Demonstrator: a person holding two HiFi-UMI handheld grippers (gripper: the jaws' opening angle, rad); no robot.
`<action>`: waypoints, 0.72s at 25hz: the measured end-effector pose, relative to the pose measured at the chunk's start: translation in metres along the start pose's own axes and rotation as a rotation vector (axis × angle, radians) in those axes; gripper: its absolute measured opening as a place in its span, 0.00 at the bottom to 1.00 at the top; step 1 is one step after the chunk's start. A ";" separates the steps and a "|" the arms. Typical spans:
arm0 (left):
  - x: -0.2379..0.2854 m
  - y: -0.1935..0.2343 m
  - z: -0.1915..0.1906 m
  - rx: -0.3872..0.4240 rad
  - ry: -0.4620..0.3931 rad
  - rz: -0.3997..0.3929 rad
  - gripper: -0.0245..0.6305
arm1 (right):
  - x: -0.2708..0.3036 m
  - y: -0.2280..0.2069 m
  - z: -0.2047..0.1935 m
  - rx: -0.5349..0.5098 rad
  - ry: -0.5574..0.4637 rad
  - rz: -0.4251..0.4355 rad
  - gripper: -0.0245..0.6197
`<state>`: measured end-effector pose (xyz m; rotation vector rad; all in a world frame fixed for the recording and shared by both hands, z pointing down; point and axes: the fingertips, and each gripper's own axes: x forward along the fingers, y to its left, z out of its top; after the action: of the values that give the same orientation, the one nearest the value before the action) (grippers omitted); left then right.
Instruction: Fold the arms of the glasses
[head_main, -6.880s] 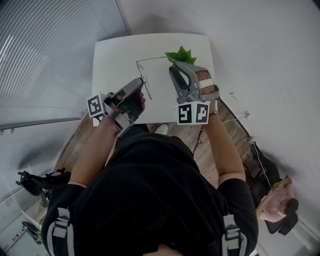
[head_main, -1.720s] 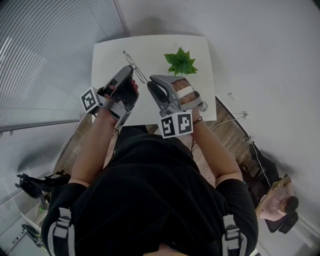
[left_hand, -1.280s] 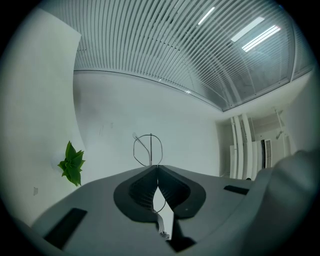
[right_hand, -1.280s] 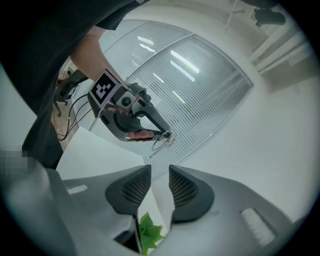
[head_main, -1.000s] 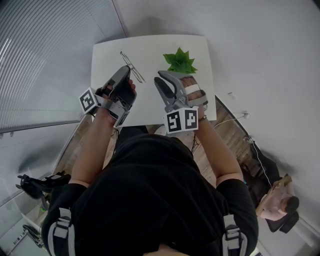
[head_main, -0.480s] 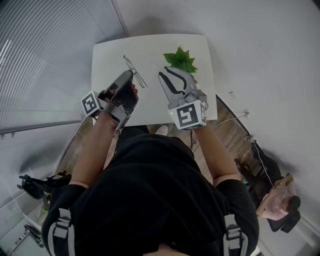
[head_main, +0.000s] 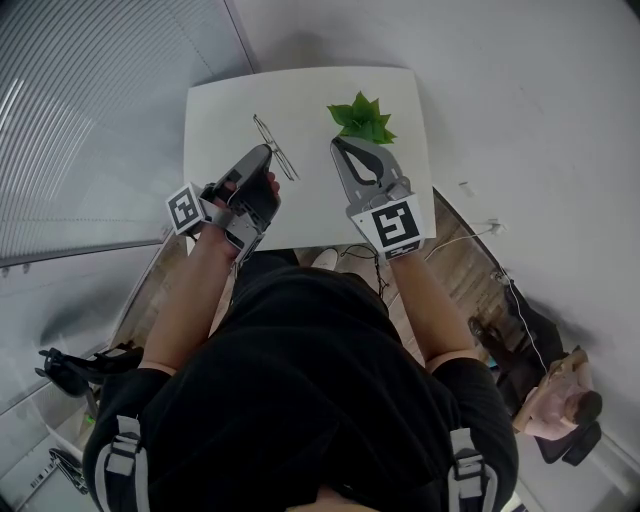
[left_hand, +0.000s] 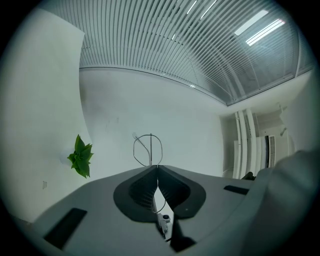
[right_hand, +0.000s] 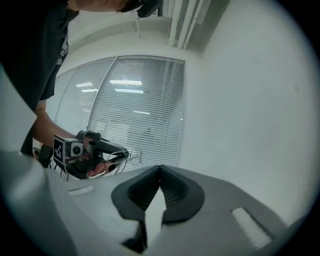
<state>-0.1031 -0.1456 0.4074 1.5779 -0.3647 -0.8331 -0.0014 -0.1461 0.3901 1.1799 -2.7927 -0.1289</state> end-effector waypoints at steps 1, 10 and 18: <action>0.000 0.000 0.000 0.001 0.000 0.005 0.05 | -0.001 0.000 0.000 0.004 -0.005 -0.002 0.06; 0.001 0.001 0.000 0.002 -0.008 0.019 0.06 | -0.003 0.001 -0.006 0.055 -0.018 -0.011 0.05; 0.004 -0.003 0.002 0.001 -0.001 0.012 0.05 | 0.001 0.001 -0.004 0.068 -0.027 -0.007 0.05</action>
<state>-0.1026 -0.1489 0.4039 1.5752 -0.3749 -0.8247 -0.0020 -0.1461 0.3944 1.2109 -2.8375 -0.0516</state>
